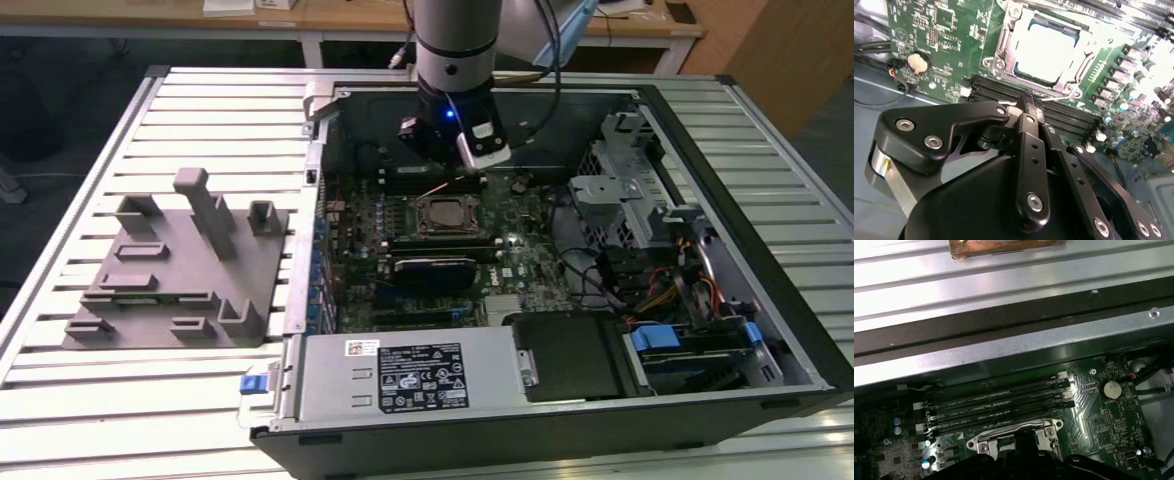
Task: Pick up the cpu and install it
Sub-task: 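Install the first cpu locking lever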
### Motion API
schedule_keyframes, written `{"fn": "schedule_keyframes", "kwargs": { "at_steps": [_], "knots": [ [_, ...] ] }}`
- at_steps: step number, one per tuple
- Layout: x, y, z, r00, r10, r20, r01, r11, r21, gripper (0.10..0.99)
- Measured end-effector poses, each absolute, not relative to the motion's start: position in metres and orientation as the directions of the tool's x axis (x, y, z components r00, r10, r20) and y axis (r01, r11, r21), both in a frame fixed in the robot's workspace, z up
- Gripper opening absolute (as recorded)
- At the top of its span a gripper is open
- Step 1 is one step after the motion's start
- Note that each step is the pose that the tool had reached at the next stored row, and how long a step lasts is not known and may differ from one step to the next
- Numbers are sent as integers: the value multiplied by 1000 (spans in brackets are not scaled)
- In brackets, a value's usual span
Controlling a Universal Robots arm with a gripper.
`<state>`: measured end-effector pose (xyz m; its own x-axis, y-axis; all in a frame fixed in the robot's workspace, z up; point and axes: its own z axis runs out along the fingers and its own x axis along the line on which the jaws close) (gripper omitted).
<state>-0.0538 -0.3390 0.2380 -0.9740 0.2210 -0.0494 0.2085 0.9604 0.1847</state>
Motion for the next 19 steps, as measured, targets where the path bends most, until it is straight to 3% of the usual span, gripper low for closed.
{"fn": "schedule_keyframes", "kwargs": {
  "at_steps": [10,19],
  "knots": [
    [-54,-339,235,-970,226,-96,207,963,170,106],
    [-54,-336,232,-968,228,-100,209,963,171,106]
  ]
}}
